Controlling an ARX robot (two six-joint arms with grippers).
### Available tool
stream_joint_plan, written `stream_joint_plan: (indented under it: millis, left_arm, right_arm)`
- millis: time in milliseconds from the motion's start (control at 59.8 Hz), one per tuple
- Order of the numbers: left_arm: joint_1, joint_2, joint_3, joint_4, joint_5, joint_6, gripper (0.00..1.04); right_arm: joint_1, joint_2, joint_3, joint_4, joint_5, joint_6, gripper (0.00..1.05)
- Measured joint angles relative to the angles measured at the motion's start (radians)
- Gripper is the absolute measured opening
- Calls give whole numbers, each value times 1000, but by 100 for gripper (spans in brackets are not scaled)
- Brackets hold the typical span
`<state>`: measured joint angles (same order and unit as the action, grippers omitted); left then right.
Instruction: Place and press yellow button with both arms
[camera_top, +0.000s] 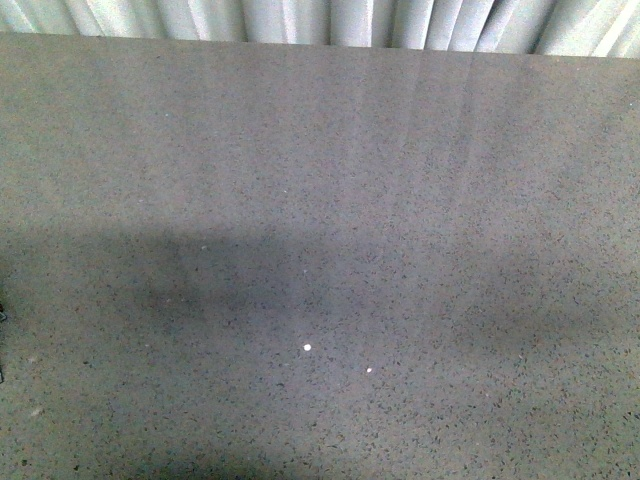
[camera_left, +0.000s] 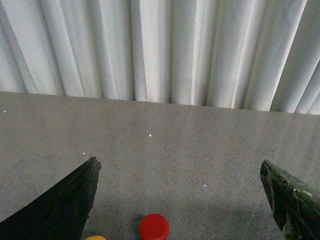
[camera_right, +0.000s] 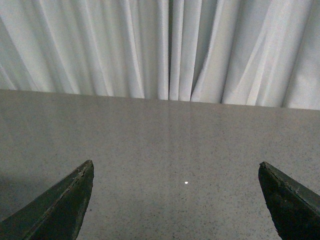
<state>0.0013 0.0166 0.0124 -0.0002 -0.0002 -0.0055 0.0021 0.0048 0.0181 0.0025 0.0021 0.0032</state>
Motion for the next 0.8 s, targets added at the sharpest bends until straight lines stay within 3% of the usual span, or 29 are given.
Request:
stream_joint_plan:
  millis: [703, 736, 803]
  left_arm:
    - [0, 0, 0, 0, 0, 0, 96]
    - [15, 16, 8, -27, 53, -7, 96]
    - [113, 128, 74, -167, 309, -17, 96]
  right_arm:
    - [0, 0, 0, 0, 0, 0, 96]
    - [0, 0, 0, 0, 0, 0, 96]
    - [0, 0, 0, 0, 0, 0, 96]
